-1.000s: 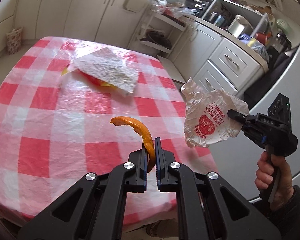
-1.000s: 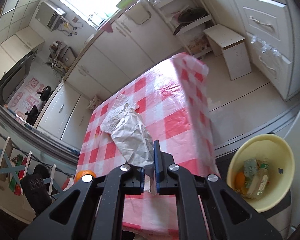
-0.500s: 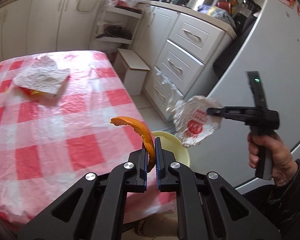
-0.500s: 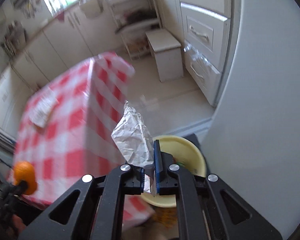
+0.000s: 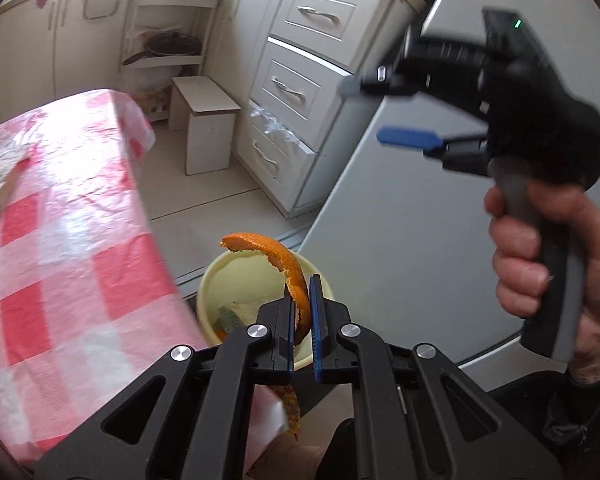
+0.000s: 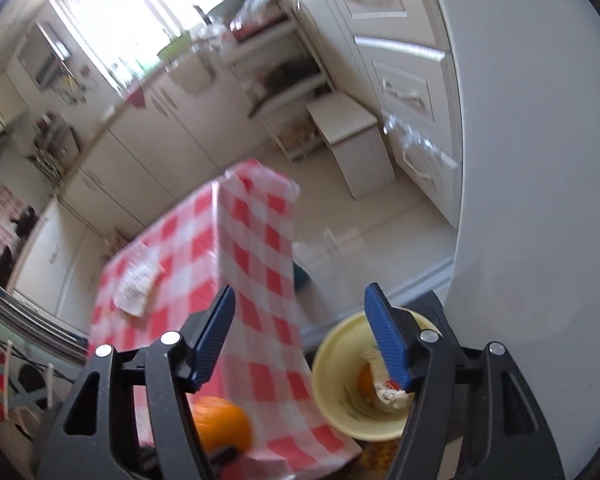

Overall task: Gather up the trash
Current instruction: 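Carry the peel and bag to the yellow bucket and open both tools, then bring both open tools back over the table to the white tissue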

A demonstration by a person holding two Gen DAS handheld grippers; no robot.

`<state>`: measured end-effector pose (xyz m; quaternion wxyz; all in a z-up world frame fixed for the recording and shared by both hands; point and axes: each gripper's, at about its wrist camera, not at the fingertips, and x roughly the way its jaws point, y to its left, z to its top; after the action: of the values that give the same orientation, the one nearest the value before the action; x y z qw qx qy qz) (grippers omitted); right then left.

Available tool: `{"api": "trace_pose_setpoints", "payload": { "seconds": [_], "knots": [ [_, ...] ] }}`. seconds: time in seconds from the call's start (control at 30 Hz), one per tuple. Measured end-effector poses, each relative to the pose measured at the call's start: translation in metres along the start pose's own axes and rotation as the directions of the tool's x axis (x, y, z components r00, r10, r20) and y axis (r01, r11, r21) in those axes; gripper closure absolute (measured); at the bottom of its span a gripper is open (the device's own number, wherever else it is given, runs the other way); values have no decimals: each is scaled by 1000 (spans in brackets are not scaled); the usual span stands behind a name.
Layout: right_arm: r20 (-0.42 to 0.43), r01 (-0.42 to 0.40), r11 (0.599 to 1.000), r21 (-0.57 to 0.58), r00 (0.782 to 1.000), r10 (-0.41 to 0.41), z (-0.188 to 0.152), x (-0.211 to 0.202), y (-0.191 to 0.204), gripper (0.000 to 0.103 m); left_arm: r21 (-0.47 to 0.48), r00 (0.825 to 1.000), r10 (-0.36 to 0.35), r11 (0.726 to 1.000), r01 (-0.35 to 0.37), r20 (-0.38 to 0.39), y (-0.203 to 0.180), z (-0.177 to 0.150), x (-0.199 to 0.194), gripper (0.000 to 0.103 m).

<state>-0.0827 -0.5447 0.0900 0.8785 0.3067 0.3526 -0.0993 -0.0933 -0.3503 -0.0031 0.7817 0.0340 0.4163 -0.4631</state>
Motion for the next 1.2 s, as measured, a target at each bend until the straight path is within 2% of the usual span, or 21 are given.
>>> {"api": "trace_pose_setpoints", "payload": {
  "seconds": [0.3, 0.37, 0.43, 0.53, 0.67, 0.87, 1.03, 1.2],
  "knots": [
    [21, -47, 999, 27, 999, 46, 6, 0, -2, 37, 15, 997, 0, 1000, 1, -83, -22, 14, 77, 94],
    [17, -51, 998, 20, 999, 51, 7, -1, 0, 37, 7, 992, 5, 1000, -4, -128, -22, 17, 96, 82],
    [17, -49, 999, 11, 999, 49, 8, -2, 1, 37, -9, 991, 20, 1000, -22, -135, -19, 19, 104, 63],
    [23, -36, 999, 10, 999, 36, 9, -4, 1, 37, -24, 992, 17, 1000, -20, -129, -15, 21, 99, 50],
    [31, -20, 999, 26, 999, 19, 10, -4, -3, 37, -54, 996, -5, 999, 0, -93, -4, 27, 76, 43],
    [6, 1, 1000, 5, 1000, -1, 7, 7, 11, 36, -112, 1000, 2, 994, -3, -11, 30, 28, 7, 33],
    [-40, -17, 997, -70, 999, 14, 2, 29, 47, 31, -153, 991, 128, 981, -120, 42, 76, 16, -64, 26],
    [-122, -53, 978, -202, 992, 28, -14, 63, 109, 26, -303, 967, 251, 926, -227, 42, 143, -4, -122, 24]
  ]
}}
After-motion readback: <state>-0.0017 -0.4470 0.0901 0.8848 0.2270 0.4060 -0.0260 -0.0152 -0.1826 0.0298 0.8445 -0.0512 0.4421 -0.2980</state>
